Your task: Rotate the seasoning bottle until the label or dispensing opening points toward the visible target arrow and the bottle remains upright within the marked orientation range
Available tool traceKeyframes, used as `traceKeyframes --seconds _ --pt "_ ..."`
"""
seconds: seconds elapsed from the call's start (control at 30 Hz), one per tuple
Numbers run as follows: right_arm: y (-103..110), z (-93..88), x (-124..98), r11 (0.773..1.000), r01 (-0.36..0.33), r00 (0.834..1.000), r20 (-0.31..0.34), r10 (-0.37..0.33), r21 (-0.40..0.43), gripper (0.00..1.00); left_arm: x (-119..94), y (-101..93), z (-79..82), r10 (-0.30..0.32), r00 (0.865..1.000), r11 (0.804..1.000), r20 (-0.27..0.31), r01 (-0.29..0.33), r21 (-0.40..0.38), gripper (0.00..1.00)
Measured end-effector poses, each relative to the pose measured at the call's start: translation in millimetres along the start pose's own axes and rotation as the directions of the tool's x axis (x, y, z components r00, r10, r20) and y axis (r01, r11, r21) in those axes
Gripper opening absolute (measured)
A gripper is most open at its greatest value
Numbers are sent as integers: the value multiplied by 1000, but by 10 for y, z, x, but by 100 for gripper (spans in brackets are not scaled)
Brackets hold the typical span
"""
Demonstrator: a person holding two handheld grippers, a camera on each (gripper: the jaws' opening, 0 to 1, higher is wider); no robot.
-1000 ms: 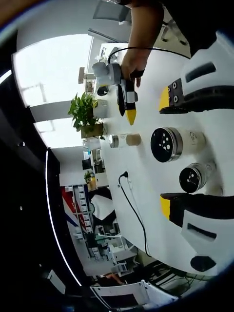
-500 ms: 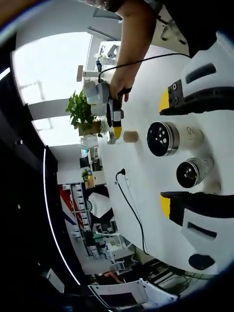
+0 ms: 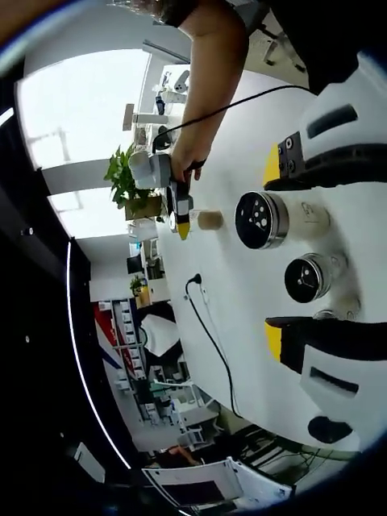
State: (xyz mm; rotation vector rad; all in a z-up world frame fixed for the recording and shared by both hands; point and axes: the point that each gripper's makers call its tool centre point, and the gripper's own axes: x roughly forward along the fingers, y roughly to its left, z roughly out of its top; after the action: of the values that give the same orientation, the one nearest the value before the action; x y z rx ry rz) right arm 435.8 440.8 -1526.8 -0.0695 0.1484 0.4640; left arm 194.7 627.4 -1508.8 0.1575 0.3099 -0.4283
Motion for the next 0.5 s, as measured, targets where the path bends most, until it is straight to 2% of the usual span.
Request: traceKeyframes --seconds 0.4,0.5 --pt "-31 -49 -47 1000 19 1000 -6 -19 15 39 -38 39 0 14 1000 1000 -4 -14 5 66" --pt "-31 -48 -49 1000 16 1000 -5 -16 22 39 -43 32 6 14 1000 1000 -4 -14 9 66"
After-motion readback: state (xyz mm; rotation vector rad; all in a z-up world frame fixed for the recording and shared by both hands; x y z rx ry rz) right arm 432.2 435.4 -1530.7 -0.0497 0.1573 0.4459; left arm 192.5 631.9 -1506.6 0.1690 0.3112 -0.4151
